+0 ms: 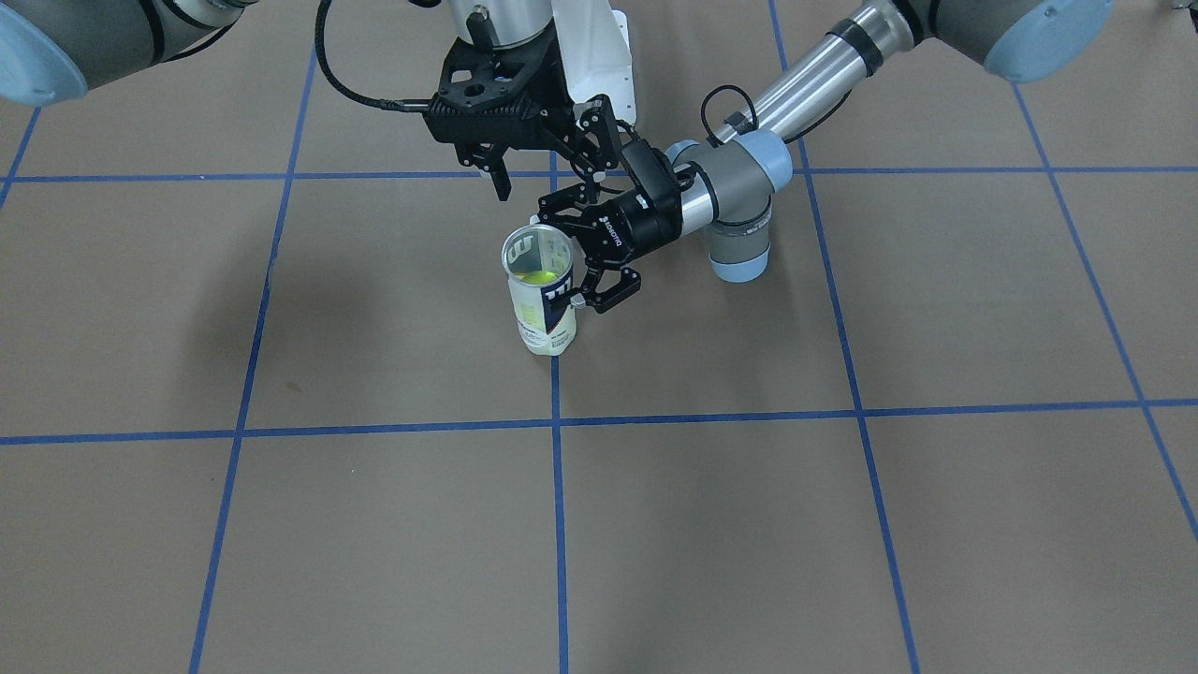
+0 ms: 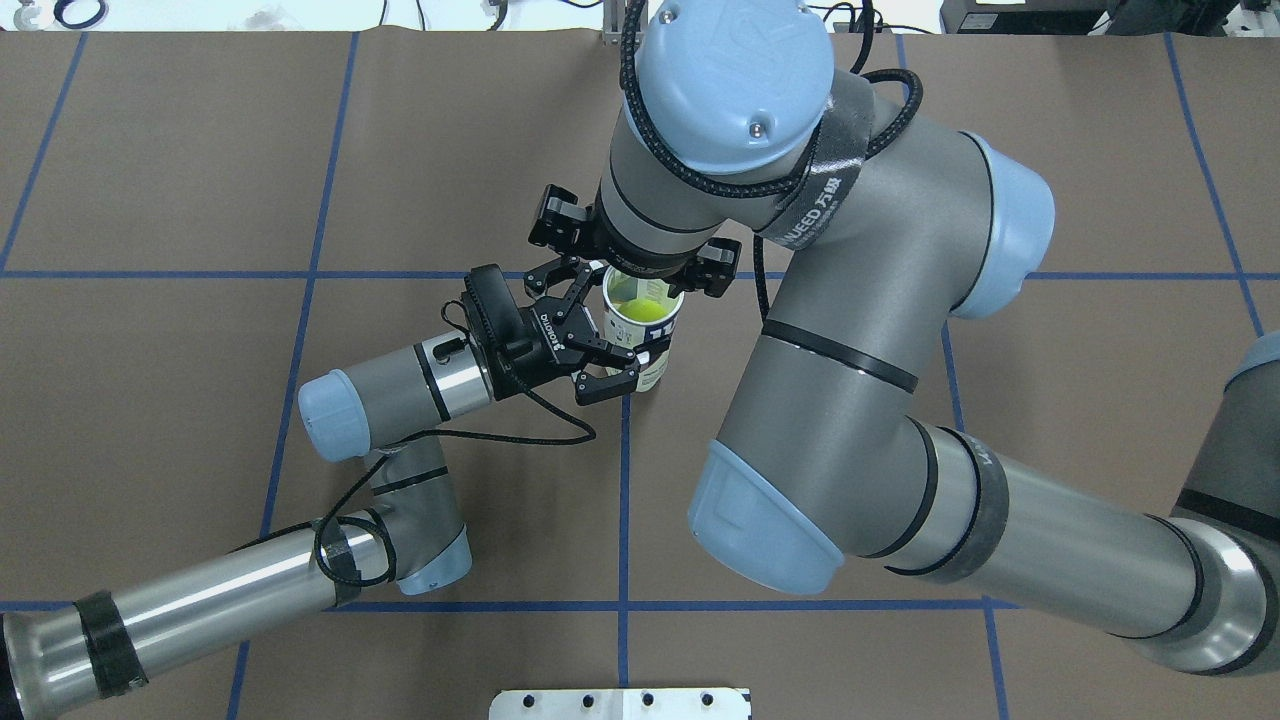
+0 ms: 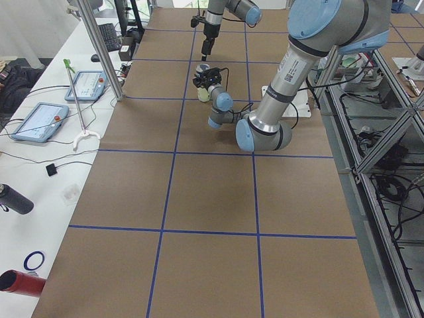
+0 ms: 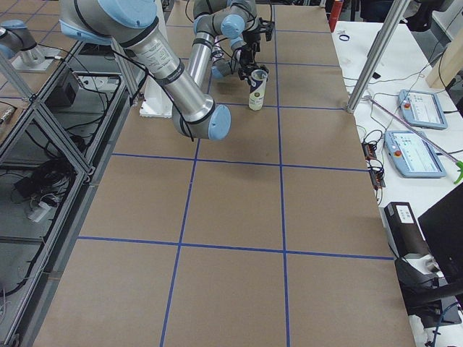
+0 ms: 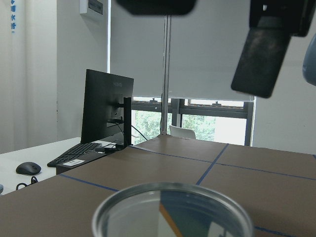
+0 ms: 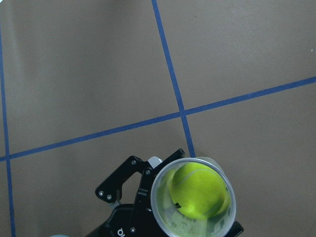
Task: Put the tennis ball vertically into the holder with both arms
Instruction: 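Position the ball above the can's open top and open the right gripper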
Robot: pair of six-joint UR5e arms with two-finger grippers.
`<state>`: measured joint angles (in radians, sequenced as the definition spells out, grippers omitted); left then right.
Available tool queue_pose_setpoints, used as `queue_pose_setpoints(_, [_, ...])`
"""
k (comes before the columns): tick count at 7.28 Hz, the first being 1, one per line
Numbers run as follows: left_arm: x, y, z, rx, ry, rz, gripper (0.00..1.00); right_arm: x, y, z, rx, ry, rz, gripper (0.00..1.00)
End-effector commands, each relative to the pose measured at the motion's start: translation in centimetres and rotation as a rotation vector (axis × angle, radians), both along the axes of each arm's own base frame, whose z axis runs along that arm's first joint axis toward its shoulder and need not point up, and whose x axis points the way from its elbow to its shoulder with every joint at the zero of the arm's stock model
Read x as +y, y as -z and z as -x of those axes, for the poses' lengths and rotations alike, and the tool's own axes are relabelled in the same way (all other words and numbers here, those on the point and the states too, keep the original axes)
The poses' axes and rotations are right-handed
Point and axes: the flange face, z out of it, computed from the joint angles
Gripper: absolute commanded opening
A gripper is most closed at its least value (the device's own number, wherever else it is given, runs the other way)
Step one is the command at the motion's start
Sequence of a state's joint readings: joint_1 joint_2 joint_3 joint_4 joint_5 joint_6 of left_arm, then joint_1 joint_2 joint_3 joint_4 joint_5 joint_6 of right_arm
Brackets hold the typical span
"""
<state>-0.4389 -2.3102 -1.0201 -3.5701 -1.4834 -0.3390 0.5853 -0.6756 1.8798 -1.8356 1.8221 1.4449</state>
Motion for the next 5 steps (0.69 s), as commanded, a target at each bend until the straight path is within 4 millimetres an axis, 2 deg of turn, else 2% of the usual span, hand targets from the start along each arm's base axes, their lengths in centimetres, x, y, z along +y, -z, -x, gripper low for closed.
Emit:
queue_pose_setpoints(1, [0.0,-0.1,0.0,0.000,0.000,0.000,0.99,0.0,0.0,-0.2,0.001,0.010,-0.009,1.00])
queue_pose_setpoints(2, [0.0,0.1,0.1,0.004,0.000,-0.002,0.99,-0.4,0.0,-0.6,0.008,0.018,-0.033,1.00])
queue_pose_setpoints(3, [0.1,0.5,0.3,0.014,-0.001,-0.005,0.99,-1.5,-0.2,-2.0,0.017,0.011,-0.050,1.00])
queue_pose_setpoints(5, [0.5,2.4,1.3,0.058,-0.001,-0.023,0.99,-3.0,-1.3,-3.6,0.042,0.022,-0.053,1.00])
